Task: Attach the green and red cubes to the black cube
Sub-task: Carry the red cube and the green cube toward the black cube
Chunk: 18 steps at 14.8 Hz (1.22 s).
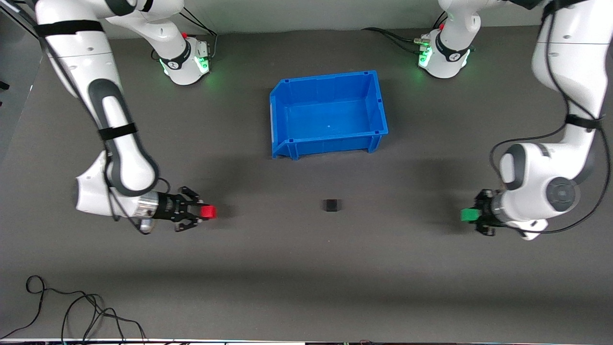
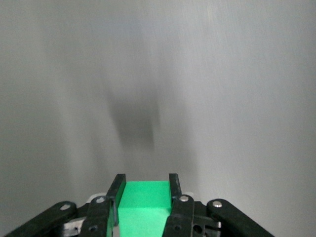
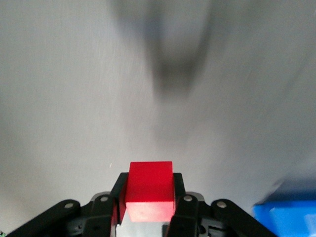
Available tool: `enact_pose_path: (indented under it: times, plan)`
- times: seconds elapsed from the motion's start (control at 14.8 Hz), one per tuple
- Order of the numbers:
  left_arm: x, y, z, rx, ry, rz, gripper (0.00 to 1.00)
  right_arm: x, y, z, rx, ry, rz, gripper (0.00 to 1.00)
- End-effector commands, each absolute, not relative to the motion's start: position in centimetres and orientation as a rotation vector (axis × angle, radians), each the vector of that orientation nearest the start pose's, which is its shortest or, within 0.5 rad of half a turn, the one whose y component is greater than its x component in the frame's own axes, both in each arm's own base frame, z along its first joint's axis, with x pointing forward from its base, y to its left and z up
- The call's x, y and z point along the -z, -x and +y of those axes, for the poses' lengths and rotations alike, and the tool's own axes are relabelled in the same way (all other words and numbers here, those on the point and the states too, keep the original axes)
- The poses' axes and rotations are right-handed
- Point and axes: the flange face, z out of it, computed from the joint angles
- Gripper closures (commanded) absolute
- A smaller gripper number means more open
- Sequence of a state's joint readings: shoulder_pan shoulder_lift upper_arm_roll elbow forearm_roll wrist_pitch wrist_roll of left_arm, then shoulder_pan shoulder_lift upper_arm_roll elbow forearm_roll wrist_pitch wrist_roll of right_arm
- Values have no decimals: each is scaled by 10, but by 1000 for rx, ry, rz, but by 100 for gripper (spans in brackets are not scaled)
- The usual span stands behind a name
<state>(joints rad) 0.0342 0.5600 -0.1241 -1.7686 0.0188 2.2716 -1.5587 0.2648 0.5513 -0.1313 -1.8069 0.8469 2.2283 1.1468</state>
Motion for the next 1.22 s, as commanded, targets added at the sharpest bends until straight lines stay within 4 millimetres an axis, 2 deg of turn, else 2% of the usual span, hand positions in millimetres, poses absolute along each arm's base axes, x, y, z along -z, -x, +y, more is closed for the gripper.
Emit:
enact_pose_path:
  times: [0.0,0.2,0.34,0.47,0.74,0.88,1.02,1.15]
  plan:
    - [-232,-654,-132,-115,2284,-2126,97,-250,-637,197,-487,1847,1960,71]
    - [-221,-656,-217,-103,2244,-2191,97,-241,-630,281,-406,1805,1992,70]
    - [-213,-650,-255,-106,2218,-2222,97,-231,-629,326,-420,1807,1991,70]
    - [-215,-638,-295,-127,2255,-2266,97,-220,-624,360,-418,1836,1961,67]
    - [-198,-619,-333,-161,2276,-2258,97,-192,-613,412,-427,1880,1924,67]
    - [-194,-615,-345,-191,2279,-2298,97,-175,-613,417,-423,1870,1950,67]
    - [-192,-612,-351,-199,2279,-2312,97,-166,-606,430,-419,1884,1941,67]
    - [-186,-605,-361,-207,2278,-2298,96,-164,-607,435,-404,1871,1941,67]
